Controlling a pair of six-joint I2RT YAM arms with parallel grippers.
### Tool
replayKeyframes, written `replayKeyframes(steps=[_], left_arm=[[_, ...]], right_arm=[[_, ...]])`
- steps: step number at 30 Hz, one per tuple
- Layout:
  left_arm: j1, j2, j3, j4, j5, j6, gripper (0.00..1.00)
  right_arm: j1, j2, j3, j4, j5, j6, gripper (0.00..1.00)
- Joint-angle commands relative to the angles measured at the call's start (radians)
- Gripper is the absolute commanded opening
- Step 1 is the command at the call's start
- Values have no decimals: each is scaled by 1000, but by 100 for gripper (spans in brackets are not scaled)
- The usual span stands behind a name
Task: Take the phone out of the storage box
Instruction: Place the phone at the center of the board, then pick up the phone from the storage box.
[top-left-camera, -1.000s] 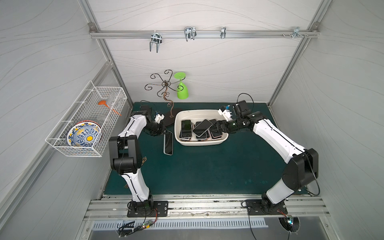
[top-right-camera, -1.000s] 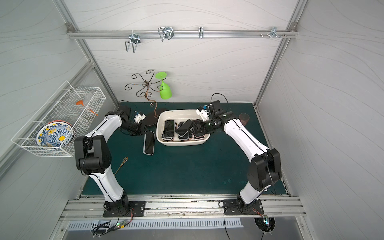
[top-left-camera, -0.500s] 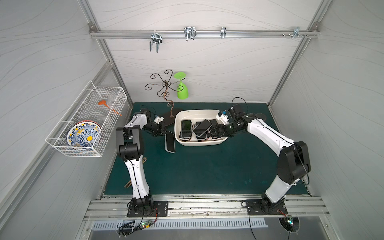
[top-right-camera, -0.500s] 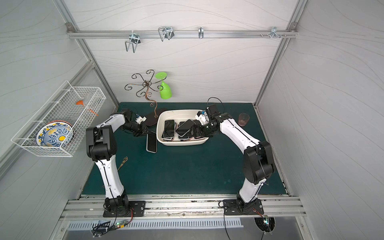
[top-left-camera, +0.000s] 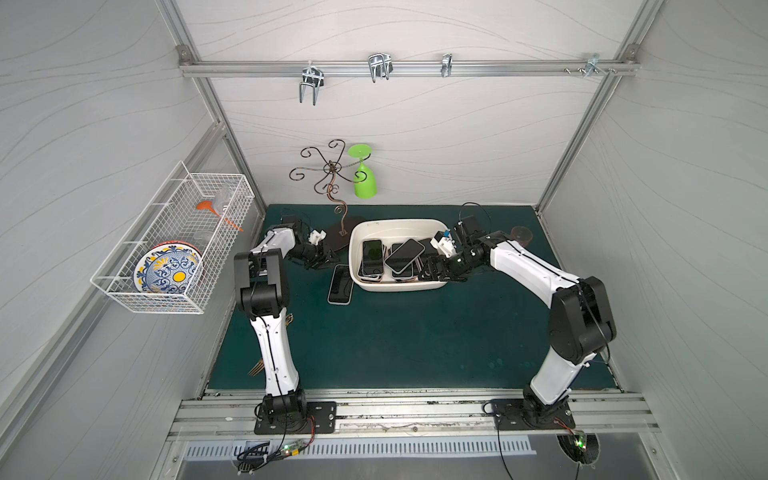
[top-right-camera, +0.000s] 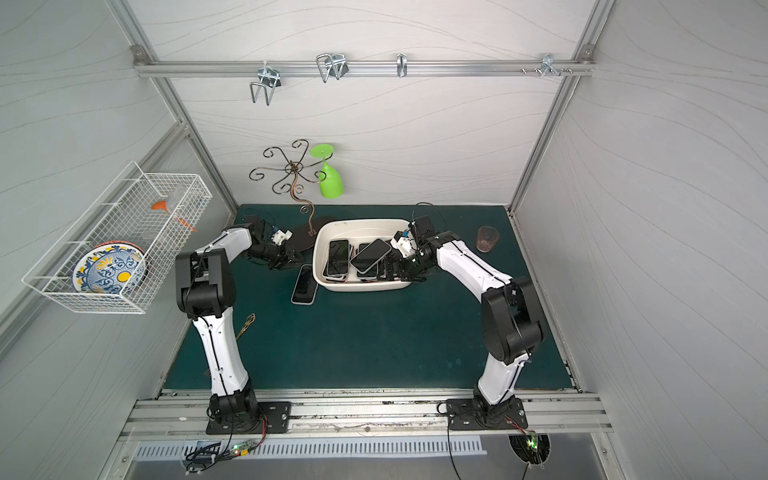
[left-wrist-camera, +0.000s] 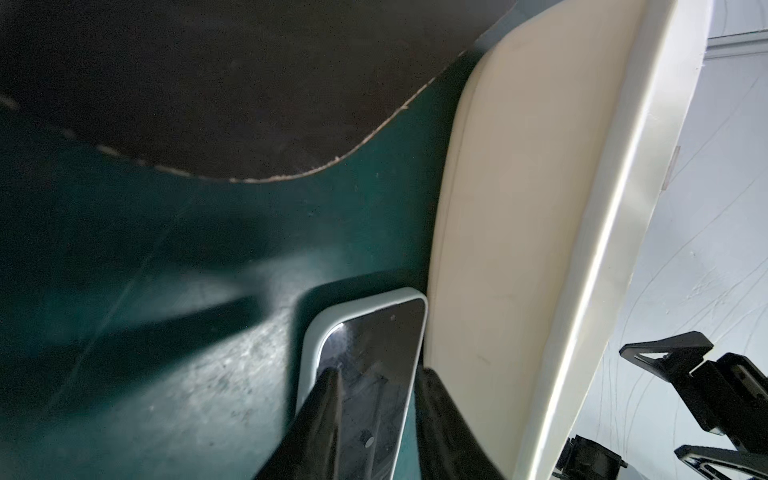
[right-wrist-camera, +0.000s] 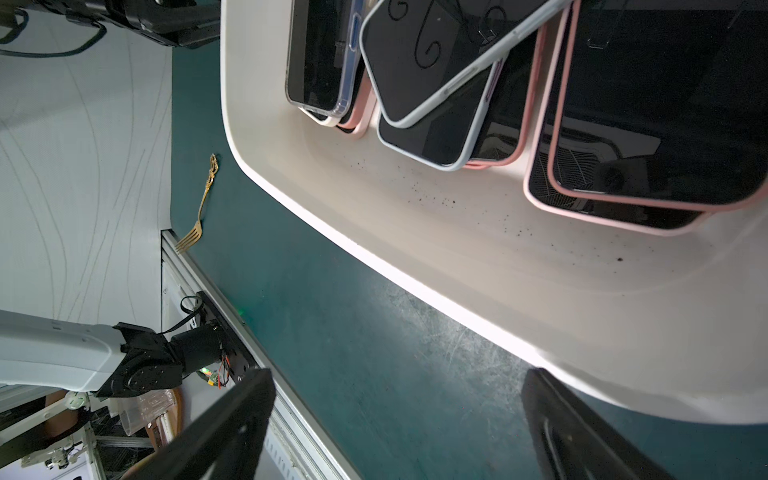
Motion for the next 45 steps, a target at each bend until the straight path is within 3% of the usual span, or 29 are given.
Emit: replayKeyframes(steps=[1, 7, 9, 12, 16, 19, 22, 27, 37, 45], left_arm=[[17, -23, 37, 9, -75, -34, 37], [37, -269, -26, 72, -183, -134, 50], [23, -373, -63, 103, -163, -163, 55], [-88, -503, -85, 72, -304, -138, 69], [-277, -543, -56, 4, -500, -180, 83], [-382, -508, -24, -9, -605, -263, 100], [-456, -427, 36, -37, -703, -315, 100], [-505, -287, 122, -89, -831, -355, 100], [-513, -137, 167, -45, -779, -377, 100], [-530, -14, 313, -115, -802, -365, 100]], right_arm=[[-4, -9, -8, -8, 10, -25, 99], [17, -27, 8, -2, 62, -3, 99], [30, -24, 25, 0, 93, 13, 98], [30, -27, 31, 25, 116, 64, 99], [13, -61, 12, 48, 153, 116, 99], [-3, -107, -17, 49, 173, 134, 99], [-15, -152, -47, 53, 176, 138, 99], [-20, -192, -83, 41, 176, 127, 98], [-26, -204, -132, 61, 158, 116, 99], [-25, -194, -151, 81, 143, 110, 98]])
